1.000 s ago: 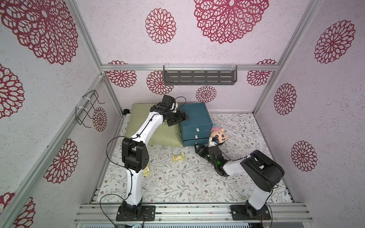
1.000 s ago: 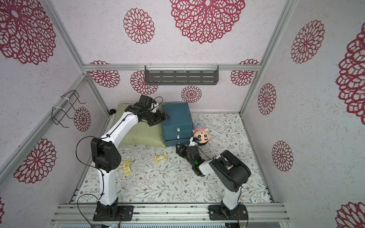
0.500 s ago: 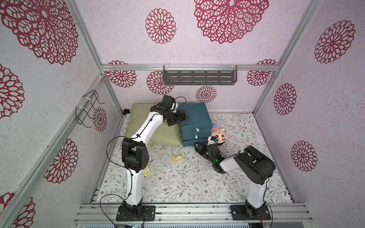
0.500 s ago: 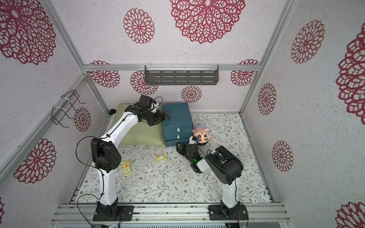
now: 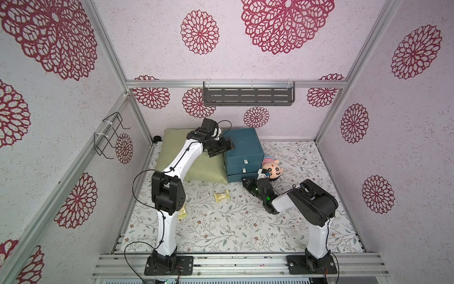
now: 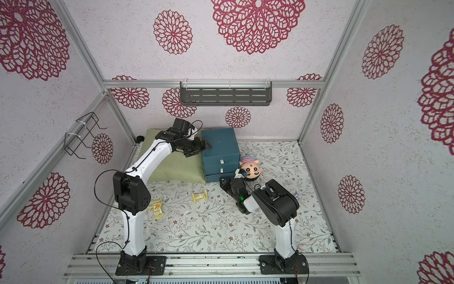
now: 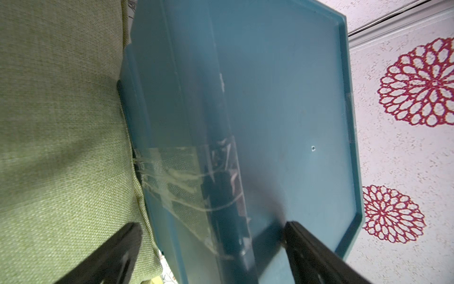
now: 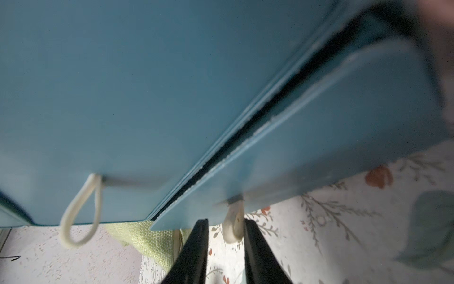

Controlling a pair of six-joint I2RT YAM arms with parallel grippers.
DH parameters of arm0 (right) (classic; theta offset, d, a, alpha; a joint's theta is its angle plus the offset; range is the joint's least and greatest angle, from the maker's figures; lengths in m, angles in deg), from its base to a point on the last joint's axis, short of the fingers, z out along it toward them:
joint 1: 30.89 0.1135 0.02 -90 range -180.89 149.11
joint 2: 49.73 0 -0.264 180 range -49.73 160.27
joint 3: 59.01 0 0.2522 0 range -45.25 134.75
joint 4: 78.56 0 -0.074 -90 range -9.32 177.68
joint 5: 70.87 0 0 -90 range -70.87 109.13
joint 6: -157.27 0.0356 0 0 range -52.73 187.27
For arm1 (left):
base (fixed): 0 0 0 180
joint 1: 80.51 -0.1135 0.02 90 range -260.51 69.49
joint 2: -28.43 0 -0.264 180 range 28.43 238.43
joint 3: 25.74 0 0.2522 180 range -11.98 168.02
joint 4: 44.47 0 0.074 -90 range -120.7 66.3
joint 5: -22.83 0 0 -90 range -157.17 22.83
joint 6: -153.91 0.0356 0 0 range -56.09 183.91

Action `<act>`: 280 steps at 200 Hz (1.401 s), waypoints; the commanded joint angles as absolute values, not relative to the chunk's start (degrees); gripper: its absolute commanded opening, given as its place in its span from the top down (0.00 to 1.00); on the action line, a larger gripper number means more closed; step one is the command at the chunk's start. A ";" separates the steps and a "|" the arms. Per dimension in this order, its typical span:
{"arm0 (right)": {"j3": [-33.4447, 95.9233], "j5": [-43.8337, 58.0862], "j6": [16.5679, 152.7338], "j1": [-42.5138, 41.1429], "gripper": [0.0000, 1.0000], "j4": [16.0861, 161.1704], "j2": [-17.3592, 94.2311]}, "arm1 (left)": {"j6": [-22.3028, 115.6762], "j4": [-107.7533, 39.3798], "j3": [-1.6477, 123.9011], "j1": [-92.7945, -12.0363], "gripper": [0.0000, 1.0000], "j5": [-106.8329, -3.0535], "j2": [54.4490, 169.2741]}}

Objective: Place the cookies into the drawer by color
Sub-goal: Open the drawer in the storage box.

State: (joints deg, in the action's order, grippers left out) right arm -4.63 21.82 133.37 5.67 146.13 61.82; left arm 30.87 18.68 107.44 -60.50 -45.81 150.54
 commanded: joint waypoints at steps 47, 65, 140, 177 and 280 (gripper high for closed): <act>-3.21 21.72 133.32 4.91 0.94 147.62 61.89 | 32.38 25.43 105.81 -60.39 0.03 -49.92 153.06; -3.64 21.76 133.34 4.97 1.00 147.62 61.55 | 32.43 25.45 105.81 -60.38 0.03 -49.98 153.11; -9.37 24.29 132.05 8.34 1.00 146.60 57.04 | 32.43 25.46 105.71 -60.38 0.03 -50.12 153.13; -13.04 24.63 131.52 10.01 1.00 146.96 55.53 | 32.43 25.39 105.65 -60.39 0.03 -50.12 153.11; -23.74 28.51 131.49 16.60 1.00 147.09 48.38 | 32.62 25.41 105.55 -60.39 0.03 -50.70 152.85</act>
State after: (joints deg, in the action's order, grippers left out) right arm -21.35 28.14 132.74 14.30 147.86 50.93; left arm 30.91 18.66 107.44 -60.50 -46.00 150.54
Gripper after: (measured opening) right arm 0.051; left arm 0.975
